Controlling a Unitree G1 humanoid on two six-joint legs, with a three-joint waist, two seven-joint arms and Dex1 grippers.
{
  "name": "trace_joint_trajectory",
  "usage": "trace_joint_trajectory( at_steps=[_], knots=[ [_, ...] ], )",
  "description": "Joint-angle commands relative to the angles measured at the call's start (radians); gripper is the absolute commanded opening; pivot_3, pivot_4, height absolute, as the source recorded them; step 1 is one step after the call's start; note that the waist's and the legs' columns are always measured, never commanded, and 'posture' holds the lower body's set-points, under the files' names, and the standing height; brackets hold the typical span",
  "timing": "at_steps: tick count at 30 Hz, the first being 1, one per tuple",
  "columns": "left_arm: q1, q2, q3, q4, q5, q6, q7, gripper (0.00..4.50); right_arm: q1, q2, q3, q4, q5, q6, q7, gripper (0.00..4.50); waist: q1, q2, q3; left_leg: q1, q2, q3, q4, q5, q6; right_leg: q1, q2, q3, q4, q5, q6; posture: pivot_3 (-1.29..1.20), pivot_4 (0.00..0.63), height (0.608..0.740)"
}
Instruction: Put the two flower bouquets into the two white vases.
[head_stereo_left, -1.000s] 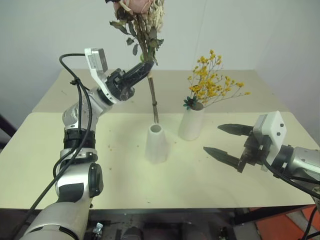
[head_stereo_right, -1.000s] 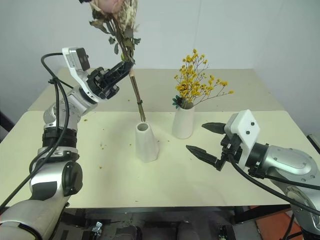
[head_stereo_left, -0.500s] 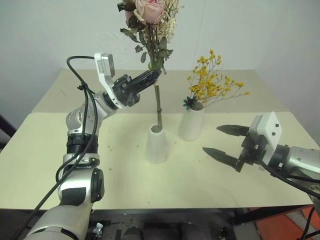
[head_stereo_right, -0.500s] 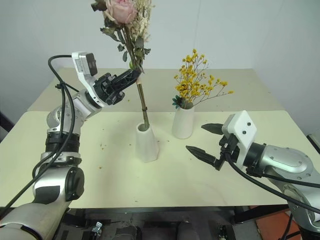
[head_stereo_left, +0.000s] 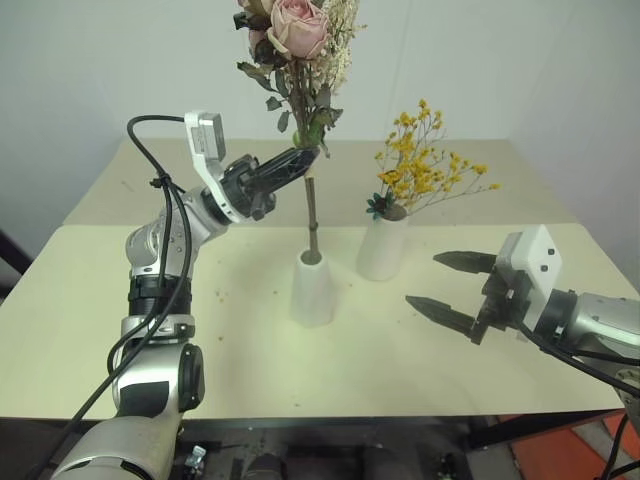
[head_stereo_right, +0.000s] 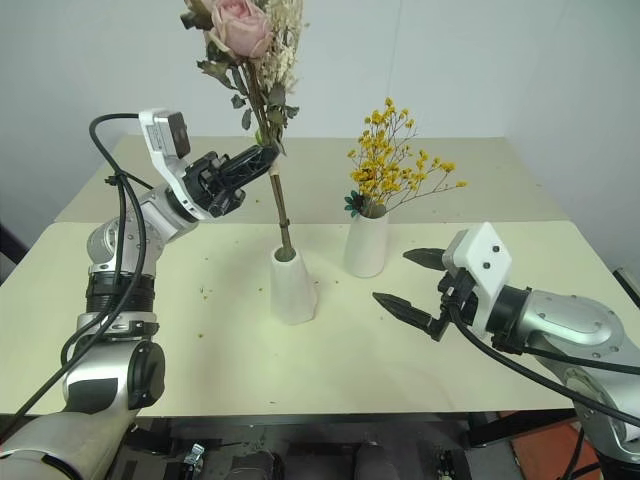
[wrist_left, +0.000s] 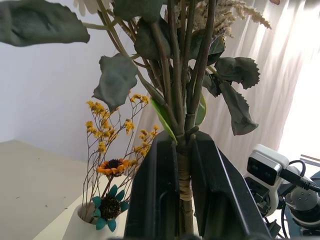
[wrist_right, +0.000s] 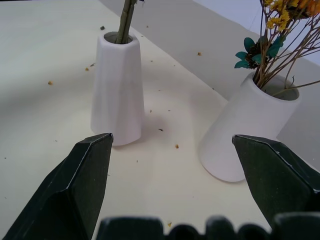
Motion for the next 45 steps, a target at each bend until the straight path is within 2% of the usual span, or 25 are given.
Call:
trace_joint_trajectory(
  at_steps=[1,11,32,45],
  knots=[
    [-0.007,0.017,0.013,-0.030,-0.017,-0.010,-0.004,0.11,-0.021,0.000,-0.011,-0.005,-0.009,-0.035,0.008,4.50,0.000,0.000,0.000,0.000,0.000,0.000,0.000,0.000,0.000,0.000,0.000,0.000,0.000,0.000,0.000,0.00,0.150,0.740],
    [0.065,-0.003,-0.031,-0.073,0.001,-0.033,-0.027,0.11,-0.015,-0.004,-0.017,0.002,-0.013,-0.029,0.016,4.50,0.001,0.000,0.000,0.000,0.000,0.000,0.000,0.000,0.000,0.000,0.000,0.000,0.000,0.000,0.000,0.00,0.150,0.740],
    [0.174,-0.005,-0.096,-0.079,0.065,-0.212,-0.156,0.11,0.000,0.001,-0.011,0.008,-0.048,-0.054,0.026,4.50,0.001,0.000,0.000,0.000,0.000,0.000,0.000,0.000,0.000,0.000,0.000,0.000,0.000,0.000,0.000,0.00,0.150,0.740],
    [0.223,-0.010,-0.117,-0.081,0.114,-0.346,-0.194,0.11,-0.002,0.008,-0.112,-0.010,0.081,-0.060,0.078,4.50,0.002,0.000,0.000,0.000,0.000,0.000,0.000,0.000,0.000,0.000,0.000,0.000,0.000,0.000,0.000,0.00,0.150,0.740]
  ],
)
